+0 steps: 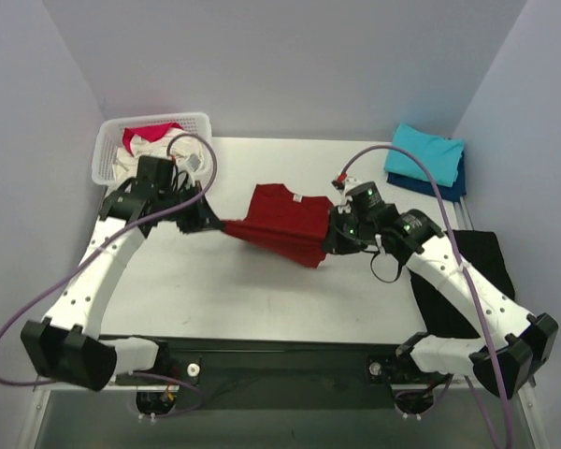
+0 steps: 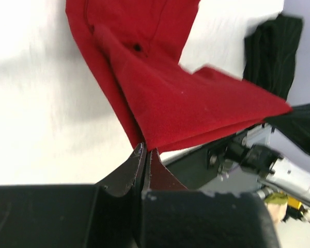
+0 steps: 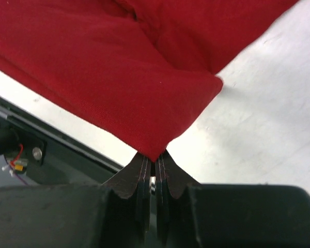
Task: Fold and stack the t-shirts
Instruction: Fold the long partially folded tshirt into a neat square
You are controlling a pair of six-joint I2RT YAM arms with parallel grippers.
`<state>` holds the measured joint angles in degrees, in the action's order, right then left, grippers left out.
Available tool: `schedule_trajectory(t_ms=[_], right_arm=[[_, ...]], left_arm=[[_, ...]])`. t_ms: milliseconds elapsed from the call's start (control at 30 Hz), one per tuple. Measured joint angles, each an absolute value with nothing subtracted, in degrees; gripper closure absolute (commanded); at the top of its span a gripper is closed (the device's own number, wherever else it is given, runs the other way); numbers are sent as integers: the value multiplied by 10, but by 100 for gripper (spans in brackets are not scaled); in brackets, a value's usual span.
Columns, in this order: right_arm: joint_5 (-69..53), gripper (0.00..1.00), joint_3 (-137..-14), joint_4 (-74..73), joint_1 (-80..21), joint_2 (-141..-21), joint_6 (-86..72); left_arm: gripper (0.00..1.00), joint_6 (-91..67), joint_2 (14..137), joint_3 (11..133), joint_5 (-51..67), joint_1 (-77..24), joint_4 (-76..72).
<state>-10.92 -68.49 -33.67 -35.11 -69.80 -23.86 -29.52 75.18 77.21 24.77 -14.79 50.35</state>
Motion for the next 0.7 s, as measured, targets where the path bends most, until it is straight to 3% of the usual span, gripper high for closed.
schedule_trajectory(t_ms=[333, 700], right_arm=[[-132, 100, -588, -340, -435, -673, -287], [-168, 100, -572, -341, -469, -703, -295]], left_arm=[[100, -316, 635, 587, 244, -141, 577], [100, -343, 591, 558, 213, -139, 586]])
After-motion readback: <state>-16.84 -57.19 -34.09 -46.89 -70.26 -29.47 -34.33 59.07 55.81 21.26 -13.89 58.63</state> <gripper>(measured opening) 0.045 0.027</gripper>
